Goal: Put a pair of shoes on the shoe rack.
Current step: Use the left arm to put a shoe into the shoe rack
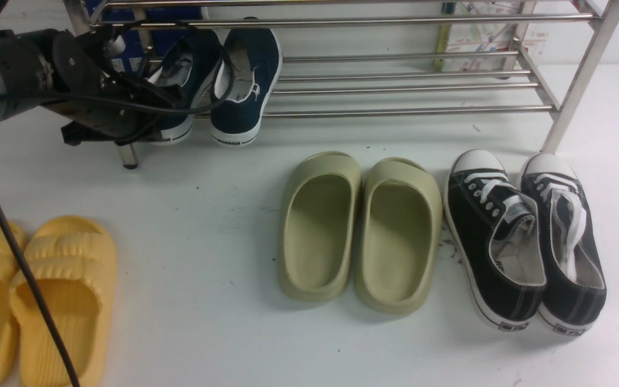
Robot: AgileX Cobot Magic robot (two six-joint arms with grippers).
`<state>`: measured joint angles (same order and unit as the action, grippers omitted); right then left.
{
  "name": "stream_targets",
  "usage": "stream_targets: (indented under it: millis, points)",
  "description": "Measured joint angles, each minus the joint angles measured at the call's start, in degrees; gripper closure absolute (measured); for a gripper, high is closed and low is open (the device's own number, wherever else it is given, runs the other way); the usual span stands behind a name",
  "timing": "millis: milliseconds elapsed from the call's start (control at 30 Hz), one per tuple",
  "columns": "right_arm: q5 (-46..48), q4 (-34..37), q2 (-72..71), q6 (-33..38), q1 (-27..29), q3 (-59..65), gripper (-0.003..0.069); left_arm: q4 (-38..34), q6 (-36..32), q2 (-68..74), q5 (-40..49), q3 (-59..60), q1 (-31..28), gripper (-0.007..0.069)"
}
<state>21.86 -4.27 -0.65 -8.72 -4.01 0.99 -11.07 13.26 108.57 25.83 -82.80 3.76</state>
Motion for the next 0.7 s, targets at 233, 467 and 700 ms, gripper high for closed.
stream_targets:
  millis: [233, 467, 700]
  points:
    - [0.0, 0.0, 0.0, 0.0, 0.0, 0.0, 0.042, -0.8, -3.15, 0.0, -1.45, 0.0, 2.77, 0.0638]
    - [0.0, 0.0, 0.0, 0.0, 0.0, 0.0, 0.042, -0.43, -3.96, -2.34, 1.62, 0.0, 2.77, 0.0638]
    - [0.0, 0.0, 0.0, 0.0, 0.0, 0.0, 0.042, 0.39, -4.58, -14.09, 15.09, 0.23, 2.77, 0.0638]
